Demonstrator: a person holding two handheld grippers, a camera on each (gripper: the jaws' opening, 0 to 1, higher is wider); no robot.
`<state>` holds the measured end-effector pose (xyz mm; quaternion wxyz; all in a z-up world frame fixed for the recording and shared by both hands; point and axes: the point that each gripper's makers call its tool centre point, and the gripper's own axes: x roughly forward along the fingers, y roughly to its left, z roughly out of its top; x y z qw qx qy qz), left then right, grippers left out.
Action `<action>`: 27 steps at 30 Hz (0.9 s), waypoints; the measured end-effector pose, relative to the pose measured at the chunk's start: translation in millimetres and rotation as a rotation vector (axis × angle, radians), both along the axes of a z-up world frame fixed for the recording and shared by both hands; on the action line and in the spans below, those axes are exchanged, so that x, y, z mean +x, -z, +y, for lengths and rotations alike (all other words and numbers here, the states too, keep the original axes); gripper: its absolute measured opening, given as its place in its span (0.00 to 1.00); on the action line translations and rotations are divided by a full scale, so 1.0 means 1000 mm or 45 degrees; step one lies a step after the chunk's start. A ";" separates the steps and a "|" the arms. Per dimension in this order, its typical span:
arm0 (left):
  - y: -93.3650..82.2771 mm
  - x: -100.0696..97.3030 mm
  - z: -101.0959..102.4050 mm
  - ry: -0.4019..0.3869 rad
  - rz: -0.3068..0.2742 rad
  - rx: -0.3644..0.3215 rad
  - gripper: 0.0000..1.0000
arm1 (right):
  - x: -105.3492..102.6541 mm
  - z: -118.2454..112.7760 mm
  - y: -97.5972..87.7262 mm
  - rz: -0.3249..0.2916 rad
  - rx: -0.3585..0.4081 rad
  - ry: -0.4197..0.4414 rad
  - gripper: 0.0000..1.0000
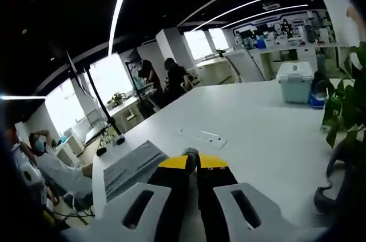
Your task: Fold the towel on the table until its edges align and the towel forms a compact rectangular stack.
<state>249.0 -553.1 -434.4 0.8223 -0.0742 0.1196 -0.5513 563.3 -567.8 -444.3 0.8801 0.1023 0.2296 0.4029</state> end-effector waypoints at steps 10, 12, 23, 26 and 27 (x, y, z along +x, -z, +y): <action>-0.017 0.003 0.042 0.115 -0.004 -0.012 0.02 | 0.001 0.049 -0.016 0.020 0.053 0.030 0.01; -0.021 0.003 0.052 0.126 -0.004 -0.022 0.02 | 0.002 0.059 -0.022 0.012 0.072 0.023 0.01; -0.038 0.011 0.103 0.127 -0.001 -0.105 0.02 | 0.012 0.104 -0.036 0.008 0.097 0.014 0.01; -0.041 0.014 0.114 0.119 0.000 -0.128 0.02 | 0.012 0.115 -0.038 0.017 0.114 0.014 0.01; -0.042 0.014 0.120 0.116 -0.007 -0.133 0.02 | 0.013 0.120 -0.039 0.019 0.124 0.015 0.01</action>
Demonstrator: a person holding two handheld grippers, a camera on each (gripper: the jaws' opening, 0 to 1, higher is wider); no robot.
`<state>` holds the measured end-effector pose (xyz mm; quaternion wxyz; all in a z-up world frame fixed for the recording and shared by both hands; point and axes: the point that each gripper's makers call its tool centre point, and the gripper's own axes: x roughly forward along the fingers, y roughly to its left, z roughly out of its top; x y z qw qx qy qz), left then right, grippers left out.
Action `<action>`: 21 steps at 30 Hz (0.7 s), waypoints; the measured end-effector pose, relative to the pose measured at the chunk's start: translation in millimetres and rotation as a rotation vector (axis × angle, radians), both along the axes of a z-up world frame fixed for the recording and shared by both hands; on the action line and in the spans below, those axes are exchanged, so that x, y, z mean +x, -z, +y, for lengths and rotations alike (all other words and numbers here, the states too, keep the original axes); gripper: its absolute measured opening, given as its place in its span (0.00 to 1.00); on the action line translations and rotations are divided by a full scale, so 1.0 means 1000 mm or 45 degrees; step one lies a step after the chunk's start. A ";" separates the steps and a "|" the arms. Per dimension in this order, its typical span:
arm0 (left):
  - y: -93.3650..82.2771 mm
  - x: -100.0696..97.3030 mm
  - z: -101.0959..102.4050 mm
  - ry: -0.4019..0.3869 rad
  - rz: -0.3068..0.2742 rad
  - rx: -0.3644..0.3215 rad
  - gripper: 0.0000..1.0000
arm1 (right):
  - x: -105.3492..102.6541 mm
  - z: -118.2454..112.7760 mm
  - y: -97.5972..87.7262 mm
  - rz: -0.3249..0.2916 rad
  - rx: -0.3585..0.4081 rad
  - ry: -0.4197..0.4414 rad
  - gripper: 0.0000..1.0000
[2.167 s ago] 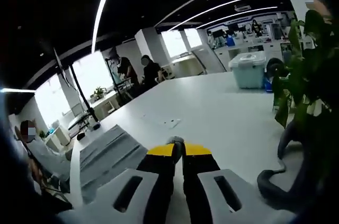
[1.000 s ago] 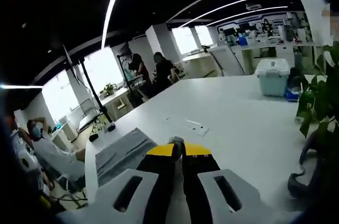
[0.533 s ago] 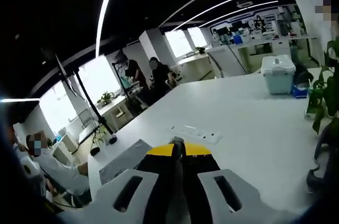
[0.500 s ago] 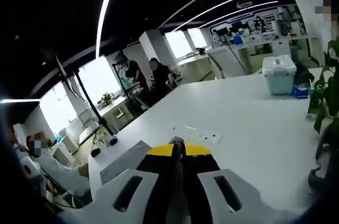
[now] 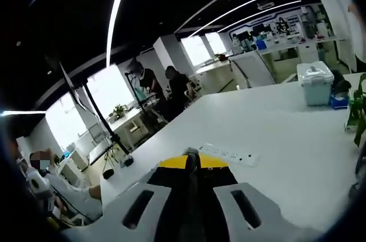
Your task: Fold the towel on the table until its edges align and the towel forms a compact rectangular stack.
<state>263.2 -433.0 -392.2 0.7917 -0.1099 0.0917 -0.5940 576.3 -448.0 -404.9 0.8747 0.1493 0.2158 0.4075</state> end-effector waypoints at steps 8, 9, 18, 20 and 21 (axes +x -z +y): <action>-0.001 0.001 0.029 0.024 -0.011 0.012 0.02 | -0.009 0.024 -0.005 -0.009 0.019 0.007 0.01; -0.001 0.001 0.032 0.034 -0.010 0.009 0.02 | -0.009 0.026 -0.006 -0.014 0.025 0.010 0.01; -0.001 -0.002 0.050 0.101 -0.008 -0.004 0.02 | -0.011 0.038 -0.010 -0.011 0.052 0.047 0.01; 0.000 -0.001 0.057 0.112 -0.010 -0.007 0.02 | -0.011 0.040 -0.011 -0.010 0.062 0.064 0.01; 0.000 -0.001 0.060 0.118 -0.004 -0.010 0.02 | -0.010 0.042 -0.010 -0.009 0.064 0.069 0.01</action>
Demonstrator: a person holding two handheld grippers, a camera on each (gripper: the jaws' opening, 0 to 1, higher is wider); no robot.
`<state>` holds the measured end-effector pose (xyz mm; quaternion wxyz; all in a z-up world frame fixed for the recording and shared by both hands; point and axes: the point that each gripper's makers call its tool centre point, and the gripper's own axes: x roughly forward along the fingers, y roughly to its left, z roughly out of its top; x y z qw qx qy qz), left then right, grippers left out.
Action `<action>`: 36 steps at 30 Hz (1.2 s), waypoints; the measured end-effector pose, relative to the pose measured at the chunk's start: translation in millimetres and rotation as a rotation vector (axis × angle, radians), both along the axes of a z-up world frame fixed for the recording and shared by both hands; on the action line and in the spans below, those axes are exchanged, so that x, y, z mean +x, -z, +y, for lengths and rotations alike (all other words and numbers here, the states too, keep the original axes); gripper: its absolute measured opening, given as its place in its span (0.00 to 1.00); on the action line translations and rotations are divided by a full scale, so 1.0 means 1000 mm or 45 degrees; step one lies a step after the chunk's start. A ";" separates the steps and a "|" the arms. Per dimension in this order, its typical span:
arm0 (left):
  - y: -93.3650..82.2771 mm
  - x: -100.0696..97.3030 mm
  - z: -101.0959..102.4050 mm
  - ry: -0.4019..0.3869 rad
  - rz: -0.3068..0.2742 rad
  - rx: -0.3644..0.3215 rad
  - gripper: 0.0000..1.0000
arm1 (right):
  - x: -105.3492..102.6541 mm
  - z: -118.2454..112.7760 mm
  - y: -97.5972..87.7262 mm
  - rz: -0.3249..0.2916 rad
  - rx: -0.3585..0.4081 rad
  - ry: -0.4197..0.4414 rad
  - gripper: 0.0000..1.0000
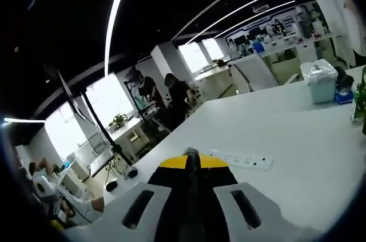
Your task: Fold the towel on the table until its edges align and the towel forms a compact rectangular stack.
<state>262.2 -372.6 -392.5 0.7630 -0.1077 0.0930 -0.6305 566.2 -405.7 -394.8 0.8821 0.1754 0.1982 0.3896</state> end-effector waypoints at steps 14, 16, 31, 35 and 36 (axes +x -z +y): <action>0.008 -0.001 0.027 0.040 0.057 -0.044 0.02 | 0.002 0.031 0.007 0.022 0.045 0.032 0.01; 0.006 -0.002 0.029 0.036 0.059 -0.037 0.02 | 0.002 0.033 0.006 0.019 0.024 0.027 0.01; -0.011 0.007 0.062 -0.070 0.041 -0.104 0.02 | 0.009 0.054 -0.004 0.055 0.100 0.036 0.01; -0.013 0.009 0.071 -0.097 0.034 -0.120 0.02 | 0.011 0.057 -0.002 0.073 0.120 0.046 0.01; -0.013 0.010 0.075 -0.111 0.032 -0.121 0.02 | 0.011 0.059 -0.002 0.076 0.126 0.046 0.01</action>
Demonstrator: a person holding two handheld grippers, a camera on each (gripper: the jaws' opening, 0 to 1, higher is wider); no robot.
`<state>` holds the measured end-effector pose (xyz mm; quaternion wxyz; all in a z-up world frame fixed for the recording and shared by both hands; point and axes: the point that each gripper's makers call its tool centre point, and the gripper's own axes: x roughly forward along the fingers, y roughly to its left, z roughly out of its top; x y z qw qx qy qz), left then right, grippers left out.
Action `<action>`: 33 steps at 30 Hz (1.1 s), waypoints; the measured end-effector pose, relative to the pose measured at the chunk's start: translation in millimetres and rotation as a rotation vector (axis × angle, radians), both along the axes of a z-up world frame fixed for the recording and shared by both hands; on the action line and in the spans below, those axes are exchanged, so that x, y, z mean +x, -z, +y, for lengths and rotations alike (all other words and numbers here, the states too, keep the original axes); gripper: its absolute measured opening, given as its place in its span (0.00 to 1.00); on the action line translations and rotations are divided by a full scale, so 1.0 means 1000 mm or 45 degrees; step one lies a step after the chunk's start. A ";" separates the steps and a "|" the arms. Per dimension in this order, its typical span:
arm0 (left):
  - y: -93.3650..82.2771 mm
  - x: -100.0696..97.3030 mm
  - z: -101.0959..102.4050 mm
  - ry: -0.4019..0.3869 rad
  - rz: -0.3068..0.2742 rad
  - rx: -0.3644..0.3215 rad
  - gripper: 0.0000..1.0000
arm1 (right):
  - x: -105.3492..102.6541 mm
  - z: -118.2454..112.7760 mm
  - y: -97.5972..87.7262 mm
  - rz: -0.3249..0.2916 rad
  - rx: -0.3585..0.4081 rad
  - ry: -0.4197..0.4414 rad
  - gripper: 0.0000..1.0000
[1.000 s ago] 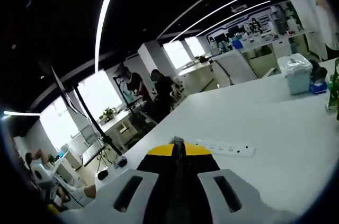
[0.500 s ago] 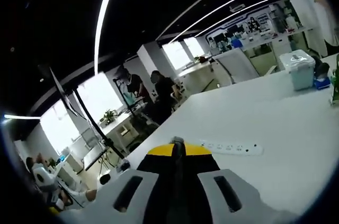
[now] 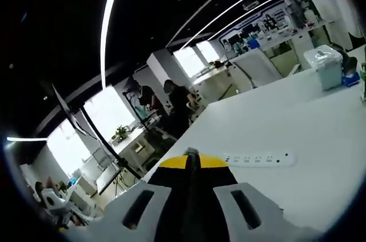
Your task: Fold the towel on the table until its edges align and the towel forms a compact rectangular stack.
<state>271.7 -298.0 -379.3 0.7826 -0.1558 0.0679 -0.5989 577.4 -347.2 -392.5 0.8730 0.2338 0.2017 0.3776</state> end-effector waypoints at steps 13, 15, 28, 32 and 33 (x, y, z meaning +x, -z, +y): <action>0.009 0.000 0.024 -0.106 0.043 -0.038 0.03 | 0.003 0.041 0.011 -0.032 -0.174 -0.099 0.01; 0.011 0.001 0.029 -0.127 0.054 -0.044 0.03 | 0.003 0.045 0.012 -0.030 -0.186 -0.109 0.01; 0.016 0.006 0.067 -0.270 0.111 -0.133 0.02 | 0.003 0.068 0.013 -0.030 -0.225 -0.162 0.01; 0.020 0.005 0.073 -0.294 0.130 -0.141 0.02 | 0.001 0.077 0.013 -0.031 -0.237 -0.185 0.01; 0.021 0.005 0.074 -0.299 0.130 -0.138 0.02 | 0.001 0.080 0.013 -0.033 -0.247 -0.194 0.01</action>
